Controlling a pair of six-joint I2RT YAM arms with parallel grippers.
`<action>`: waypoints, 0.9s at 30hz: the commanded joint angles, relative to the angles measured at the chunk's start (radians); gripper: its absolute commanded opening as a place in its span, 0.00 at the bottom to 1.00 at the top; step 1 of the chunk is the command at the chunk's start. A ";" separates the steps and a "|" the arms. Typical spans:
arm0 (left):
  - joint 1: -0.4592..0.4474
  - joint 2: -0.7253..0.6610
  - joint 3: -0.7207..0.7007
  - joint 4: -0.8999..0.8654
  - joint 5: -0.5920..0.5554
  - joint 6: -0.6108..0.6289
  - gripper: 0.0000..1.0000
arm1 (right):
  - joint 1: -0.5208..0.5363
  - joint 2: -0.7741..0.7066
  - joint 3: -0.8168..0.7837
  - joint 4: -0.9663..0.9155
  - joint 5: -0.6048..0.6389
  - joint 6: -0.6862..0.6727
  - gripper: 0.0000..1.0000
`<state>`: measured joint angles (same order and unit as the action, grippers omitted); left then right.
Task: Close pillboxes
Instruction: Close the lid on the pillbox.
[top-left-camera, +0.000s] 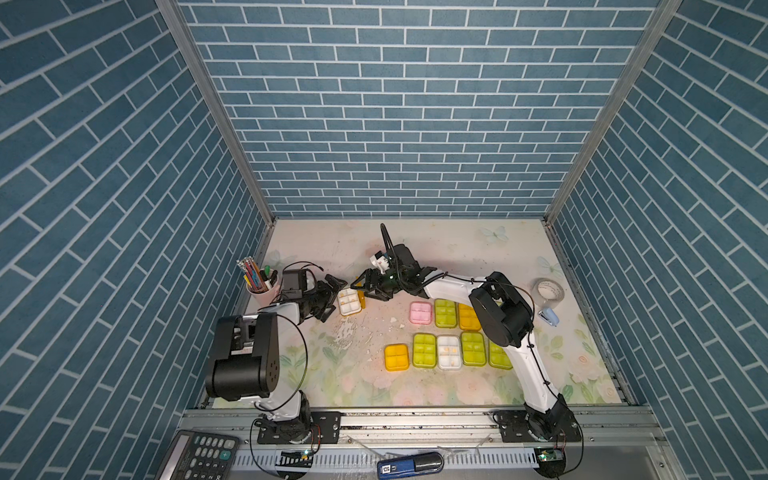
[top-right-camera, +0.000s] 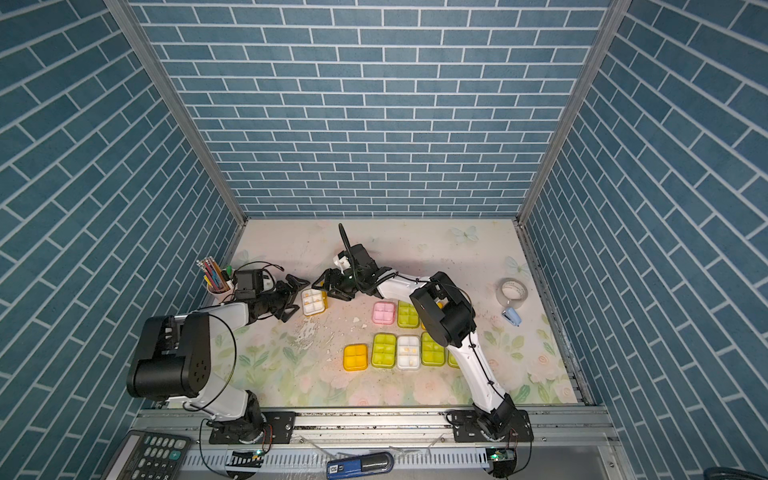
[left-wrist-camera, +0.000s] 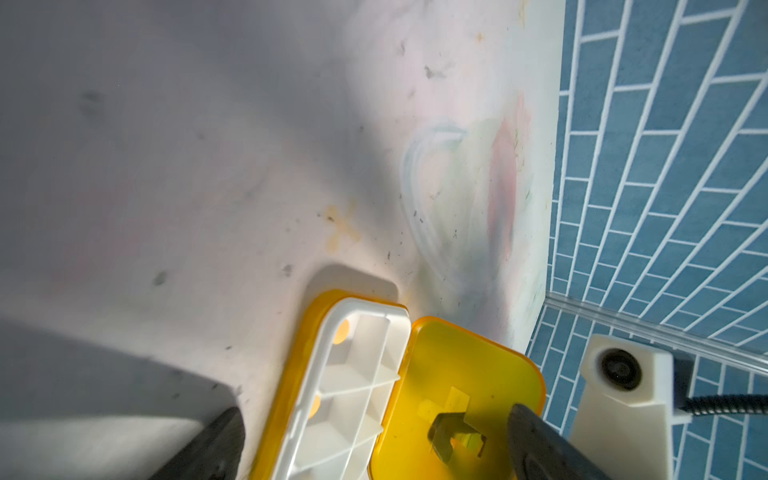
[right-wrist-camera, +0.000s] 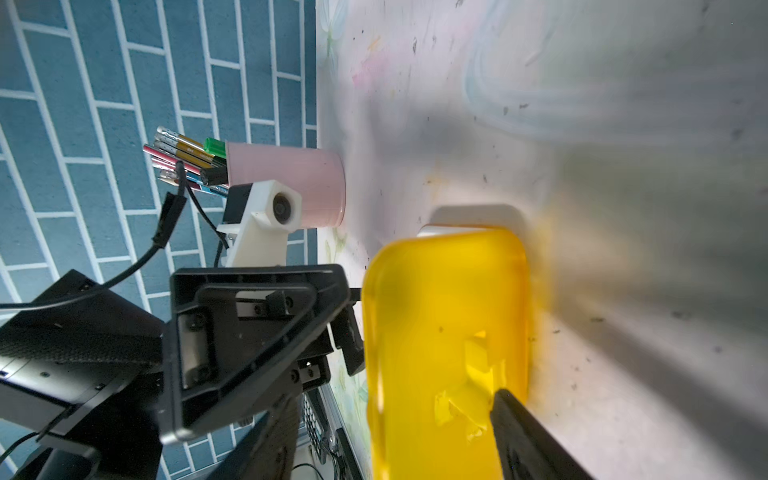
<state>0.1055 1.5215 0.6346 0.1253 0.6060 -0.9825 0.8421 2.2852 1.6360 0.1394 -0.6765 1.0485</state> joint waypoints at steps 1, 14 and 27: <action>0.042 -0.104 0.007 -0.087 -0.023 0.018 0.99 | 0.017 0.012 0.046 -0.016 0.005 -0.016 0.74; 0.080 -0.280 0.184 -0.442 0.044 0.250 1.00 | 0.048 0.046 0.141 -0.213 0.105 -0.121 0.74; 0.081 -0.299 0.211 -0.507 0.053 0.341 1.00 | 0.133 0.182 0.468 -0.773 0.552 -0.419 0.74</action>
<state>0.1802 1.2518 0.8680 -0.3622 0.6479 -0.6575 0.9615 2.4203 2.0602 -0.4786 -0.2451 0.7223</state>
